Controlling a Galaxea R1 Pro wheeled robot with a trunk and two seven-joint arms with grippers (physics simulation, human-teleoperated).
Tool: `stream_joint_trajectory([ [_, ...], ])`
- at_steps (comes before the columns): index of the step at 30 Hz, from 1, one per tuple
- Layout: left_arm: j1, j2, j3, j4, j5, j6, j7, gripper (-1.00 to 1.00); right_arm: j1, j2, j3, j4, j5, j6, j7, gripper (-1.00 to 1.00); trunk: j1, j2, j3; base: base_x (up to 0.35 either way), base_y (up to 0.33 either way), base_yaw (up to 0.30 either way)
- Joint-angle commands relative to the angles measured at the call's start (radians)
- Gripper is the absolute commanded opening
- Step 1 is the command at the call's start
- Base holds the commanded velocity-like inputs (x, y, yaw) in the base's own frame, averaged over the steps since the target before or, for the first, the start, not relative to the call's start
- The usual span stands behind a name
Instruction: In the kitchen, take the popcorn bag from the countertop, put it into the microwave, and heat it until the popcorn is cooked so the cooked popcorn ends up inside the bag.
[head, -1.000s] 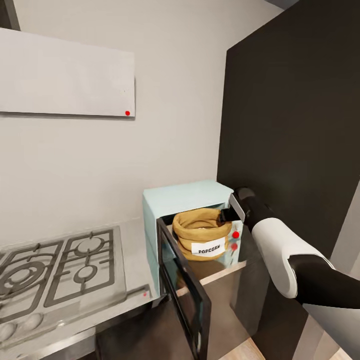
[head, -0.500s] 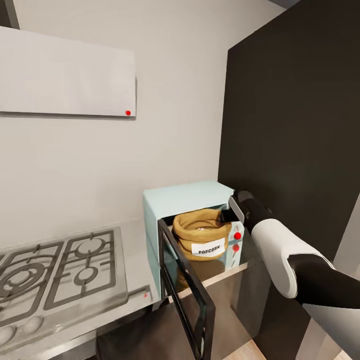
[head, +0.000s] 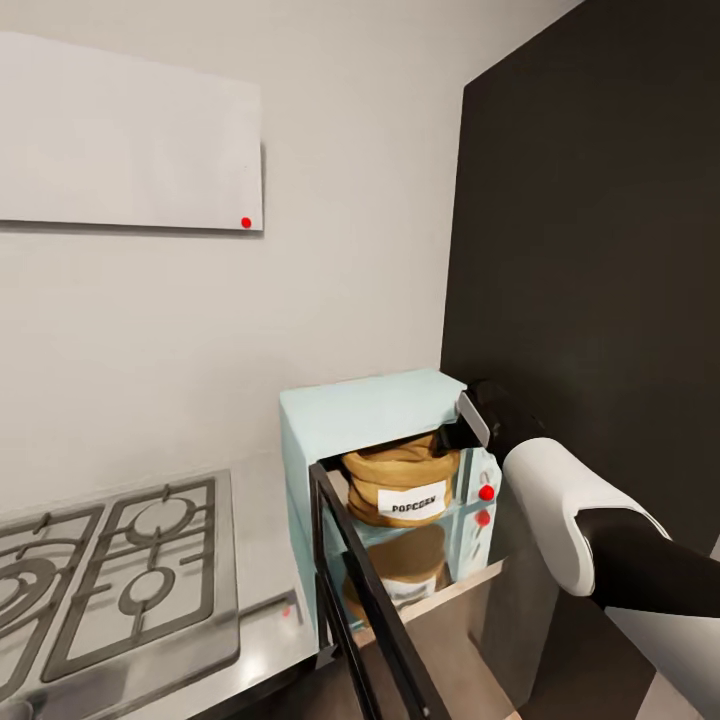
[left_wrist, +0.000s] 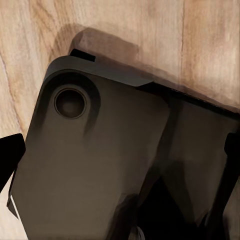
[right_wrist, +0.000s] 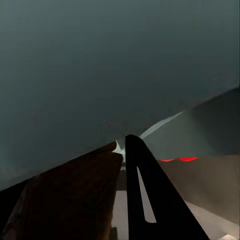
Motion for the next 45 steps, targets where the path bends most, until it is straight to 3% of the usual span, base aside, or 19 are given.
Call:
stream_joint_trajectory([
  [1,0.000,0.000,0.005,-0.002,0.003,-0.002,0.000,1.00,0.000,0.001,0.004,-0.007,0.005,0.007,-0.009,-1.00,0.000,0.000,-0.001,0.000,0.000,0.000],
  [23,0.000,0.000,0.005,-0.002,0.005,-0.002,0.000,1.00,0.000,-0.003,0.004,-0.005,-0.002,0.013,-0.010,-1.00,0.000,0.000,-0.001,-0.103,0.000,-0.003],
  [30,0.000,0.000,0.005,-0.002,0.005,-0.002,0.000,1.00,0.000,-0.001,0.004,-0.002,-0.002,0.013,-0.050,-1.00,0.000,0.000,-0.001,-0.001,0.000,-0.210],
  [45,0.000,0.000,0.005,-0.001,0.005,-0.002,0.000,1.00,0.000,-0.002,0.003,-0.002,-0.002,0.013,-0.054,-1.00,0.000,0.000,-0.001,0.000,0.000,-0.188],
])
